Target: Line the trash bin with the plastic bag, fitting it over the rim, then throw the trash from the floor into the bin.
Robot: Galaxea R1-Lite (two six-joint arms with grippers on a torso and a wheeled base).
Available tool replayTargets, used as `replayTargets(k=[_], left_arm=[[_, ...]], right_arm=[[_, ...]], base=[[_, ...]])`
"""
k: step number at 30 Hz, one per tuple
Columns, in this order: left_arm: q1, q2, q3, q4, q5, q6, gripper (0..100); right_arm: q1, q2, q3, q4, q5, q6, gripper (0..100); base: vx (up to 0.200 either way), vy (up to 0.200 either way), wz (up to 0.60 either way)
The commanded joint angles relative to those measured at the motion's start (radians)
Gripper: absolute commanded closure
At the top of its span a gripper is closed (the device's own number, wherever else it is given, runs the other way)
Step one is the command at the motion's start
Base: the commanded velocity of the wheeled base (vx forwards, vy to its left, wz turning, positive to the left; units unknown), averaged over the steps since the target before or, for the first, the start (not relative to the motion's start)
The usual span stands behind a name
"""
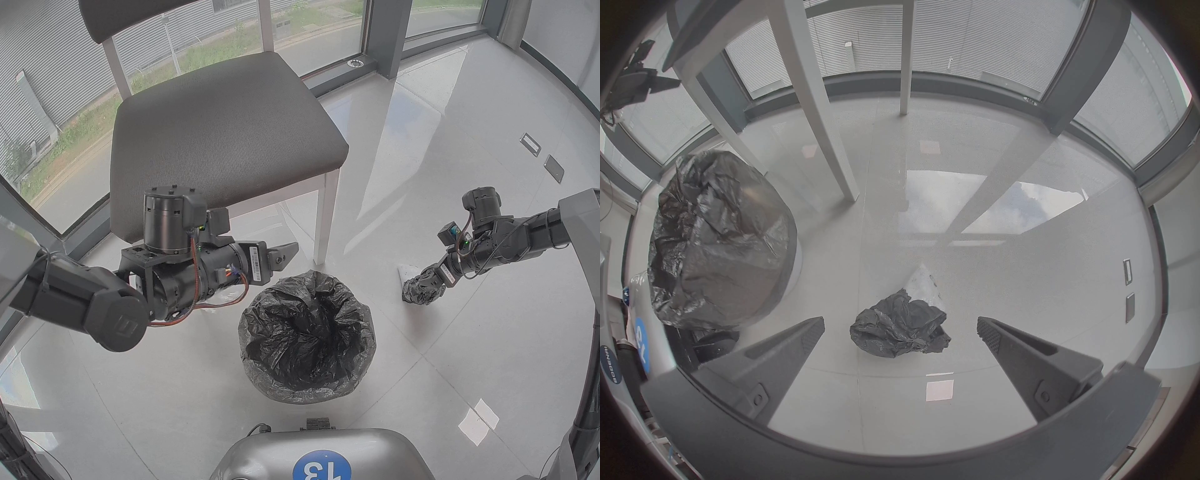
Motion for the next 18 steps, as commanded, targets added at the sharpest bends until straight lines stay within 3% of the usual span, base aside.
replayTargets(k=[1,18], left_arm=[[0.016,-0.069,0.057,0.000,0.000,0.004,0],[0.060,-0.144,0.091,-0.002,-0.005,0.014,0]], right_arm=[[-0.016,0.086,-0.029,0.000,0.006,-0.002,0],[-0.048,0.256,-0.184,0.010,0.006,-0.028,0]], base=[[0.000,0.000,0.00],[0.000,0.000,0.00]])
